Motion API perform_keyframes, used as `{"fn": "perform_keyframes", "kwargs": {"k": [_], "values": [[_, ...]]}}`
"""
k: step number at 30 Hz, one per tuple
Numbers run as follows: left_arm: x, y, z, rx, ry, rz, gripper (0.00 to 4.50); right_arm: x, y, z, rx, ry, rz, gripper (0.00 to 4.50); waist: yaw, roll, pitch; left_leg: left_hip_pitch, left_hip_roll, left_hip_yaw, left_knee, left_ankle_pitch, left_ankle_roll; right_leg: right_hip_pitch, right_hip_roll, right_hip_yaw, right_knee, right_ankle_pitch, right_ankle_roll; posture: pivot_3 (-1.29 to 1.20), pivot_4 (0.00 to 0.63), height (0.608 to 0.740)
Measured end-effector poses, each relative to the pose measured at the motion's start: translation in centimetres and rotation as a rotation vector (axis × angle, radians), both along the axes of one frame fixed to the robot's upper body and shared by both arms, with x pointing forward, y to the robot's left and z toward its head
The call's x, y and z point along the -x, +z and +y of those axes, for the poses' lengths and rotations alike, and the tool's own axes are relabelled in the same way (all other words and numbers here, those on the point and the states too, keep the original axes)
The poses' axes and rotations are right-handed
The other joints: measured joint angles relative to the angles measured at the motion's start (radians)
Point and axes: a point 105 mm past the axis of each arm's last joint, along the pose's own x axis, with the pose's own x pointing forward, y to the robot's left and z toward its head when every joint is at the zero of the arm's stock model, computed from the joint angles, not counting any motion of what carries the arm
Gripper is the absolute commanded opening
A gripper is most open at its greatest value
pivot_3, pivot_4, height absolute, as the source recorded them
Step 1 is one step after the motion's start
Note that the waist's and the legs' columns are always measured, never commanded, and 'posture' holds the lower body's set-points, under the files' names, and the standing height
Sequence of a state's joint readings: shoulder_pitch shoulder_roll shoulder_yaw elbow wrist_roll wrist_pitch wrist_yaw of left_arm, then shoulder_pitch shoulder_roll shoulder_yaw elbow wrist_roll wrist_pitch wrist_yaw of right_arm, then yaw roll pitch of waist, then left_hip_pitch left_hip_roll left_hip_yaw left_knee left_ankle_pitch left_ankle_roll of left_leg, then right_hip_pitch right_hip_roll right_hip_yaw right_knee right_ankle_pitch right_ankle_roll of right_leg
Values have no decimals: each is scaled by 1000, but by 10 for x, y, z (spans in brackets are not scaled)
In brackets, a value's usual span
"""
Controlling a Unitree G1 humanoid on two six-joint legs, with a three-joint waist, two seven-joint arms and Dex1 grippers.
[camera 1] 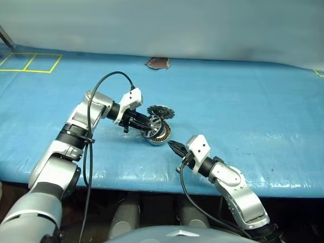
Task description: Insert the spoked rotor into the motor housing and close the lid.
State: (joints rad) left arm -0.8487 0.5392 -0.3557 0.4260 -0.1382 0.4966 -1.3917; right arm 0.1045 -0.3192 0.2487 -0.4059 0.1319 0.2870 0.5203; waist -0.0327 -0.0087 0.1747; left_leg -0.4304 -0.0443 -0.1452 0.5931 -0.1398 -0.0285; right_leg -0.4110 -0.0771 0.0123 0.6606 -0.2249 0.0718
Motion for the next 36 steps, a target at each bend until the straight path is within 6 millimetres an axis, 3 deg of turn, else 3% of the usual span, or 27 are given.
{"fn": "perform_keyframes", "kwargs": {"k": [16,32,36], "values": [[-8,9,-7,5,-14,-28,1524,0,0,0,0,-5,-6,0,-4,0,0,0,0,0,1,0,0,0,0,0,0,0,1,0,150,740],[-9,-3,-13,-23,-30,-19,1524,1,-1,-1,-7,-23,-5,0,-4,0,0,0,0,0,2,0,0,1,1,0,1,1,1,0,150,740],[-9,-5,-12,-35,-40,-24,2675,1,-1,-1,-6,-25,-5,0,-4,0,0,0,0,0,2,0,0,1,1,0,1,1,1,0,150,740]]}}
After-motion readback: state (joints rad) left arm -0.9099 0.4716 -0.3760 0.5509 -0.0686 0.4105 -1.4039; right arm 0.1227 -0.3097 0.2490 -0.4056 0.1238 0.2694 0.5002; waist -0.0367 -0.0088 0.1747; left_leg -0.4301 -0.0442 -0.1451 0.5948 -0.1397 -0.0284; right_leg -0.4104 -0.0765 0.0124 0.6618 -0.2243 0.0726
